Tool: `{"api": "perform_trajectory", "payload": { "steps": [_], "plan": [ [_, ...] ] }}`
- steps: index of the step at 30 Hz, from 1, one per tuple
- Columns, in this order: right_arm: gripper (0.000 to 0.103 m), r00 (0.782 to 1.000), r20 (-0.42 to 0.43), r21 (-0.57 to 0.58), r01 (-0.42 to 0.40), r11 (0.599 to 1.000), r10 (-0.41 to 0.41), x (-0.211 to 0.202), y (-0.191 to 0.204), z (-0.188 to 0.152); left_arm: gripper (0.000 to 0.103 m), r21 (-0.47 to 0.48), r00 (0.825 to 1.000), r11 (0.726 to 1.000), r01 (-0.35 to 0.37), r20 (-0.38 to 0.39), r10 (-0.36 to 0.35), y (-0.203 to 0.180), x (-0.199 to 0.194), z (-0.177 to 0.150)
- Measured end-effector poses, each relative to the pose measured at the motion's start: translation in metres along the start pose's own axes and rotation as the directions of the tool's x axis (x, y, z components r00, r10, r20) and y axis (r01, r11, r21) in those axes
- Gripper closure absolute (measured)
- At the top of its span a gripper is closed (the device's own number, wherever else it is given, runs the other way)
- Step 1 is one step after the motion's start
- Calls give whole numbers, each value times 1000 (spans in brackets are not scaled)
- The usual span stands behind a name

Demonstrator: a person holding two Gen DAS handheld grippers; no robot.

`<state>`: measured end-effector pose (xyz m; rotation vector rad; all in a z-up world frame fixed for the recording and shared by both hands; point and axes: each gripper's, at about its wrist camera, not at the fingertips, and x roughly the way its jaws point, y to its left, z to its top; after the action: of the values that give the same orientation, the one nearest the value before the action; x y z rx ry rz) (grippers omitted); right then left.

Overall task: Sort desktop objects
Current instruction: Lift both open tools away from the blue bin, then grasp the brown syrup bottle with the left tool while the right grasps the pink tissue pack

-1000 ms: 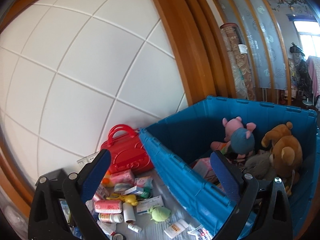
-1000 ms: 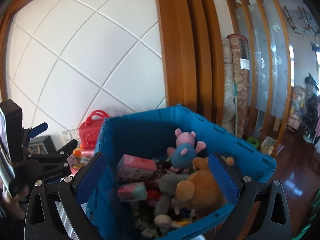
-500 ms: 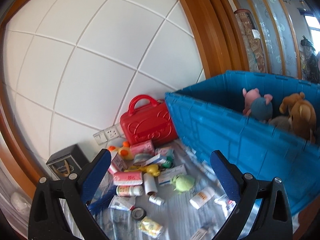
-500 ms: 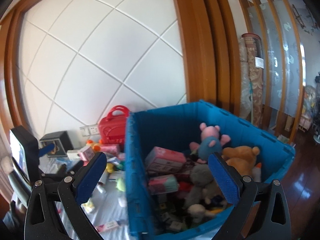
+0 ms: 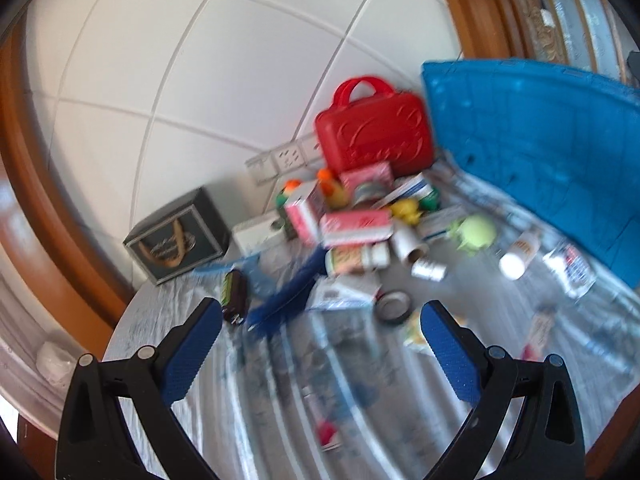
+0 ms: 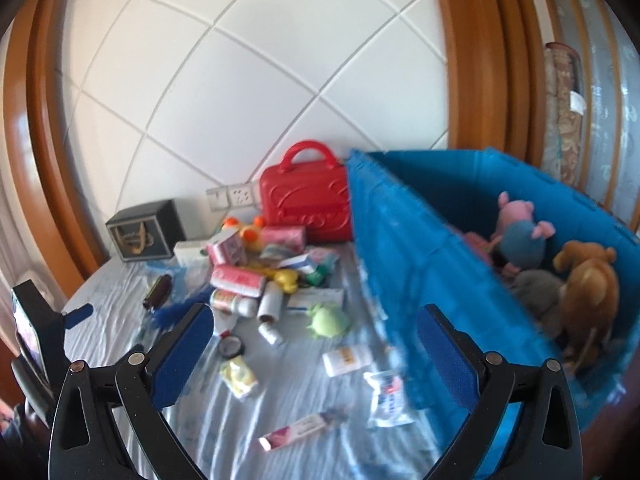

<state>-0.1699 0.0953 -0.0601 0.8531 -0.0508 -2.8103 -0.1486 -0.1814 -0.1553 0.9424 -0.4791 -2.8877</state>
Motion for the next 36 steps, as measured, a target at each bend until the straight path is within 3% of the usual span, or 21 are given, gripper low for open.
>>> {"api": "perform_trajectory", "payload": {
  "steps": [7,11,14,18,20,25,27,30,34,36],
  "plan": [
    [0,989,-82,-68,-128,989,123,76,39,6,2,-53,996,998,-46,-75,42,53,47,-5],
    [0,983,-64,-227,-180,957,170,127,68,24,2,-64,991,995,-79,-115,72,79,76,-1],
    [0,974,-136,-375,-218,901,179,179,101,30,2,-91,988,991,-94,-135,81,95,98,3],
    [0,953,-254,-560,-284,778,165,264,145,23,2,-123,984,987,-105,-160,84,108,120,6],
    [0,940,-307,-591,-312,744,150,304,154,18,2,-131,981,985,-108,-173,85,112,130,6],
    [0,894,-441,-613,-367,699,82,398,161,1,2,-152,978,984,-96,-197,65,126,162,6],
    [3,884,-464,-623,-374,686,60,422,160,-4,2,-155,976,984,-85,-209,52,131,180,5],
    [4,887,-455,-615,-378,692,80,437,155,0,2,-158,972,985,-69,-234,31,137,206,1],
    [4,853,-510,-557,-424,714,108,460,150,1,2,-168,958,985,-35,-286,-15,151,256,-3],
    [4,850,-510,-546,-437,715,132,465,151,1,2,-181,948,983,-39,-318,-21,159,279,-5]
  ]
}}
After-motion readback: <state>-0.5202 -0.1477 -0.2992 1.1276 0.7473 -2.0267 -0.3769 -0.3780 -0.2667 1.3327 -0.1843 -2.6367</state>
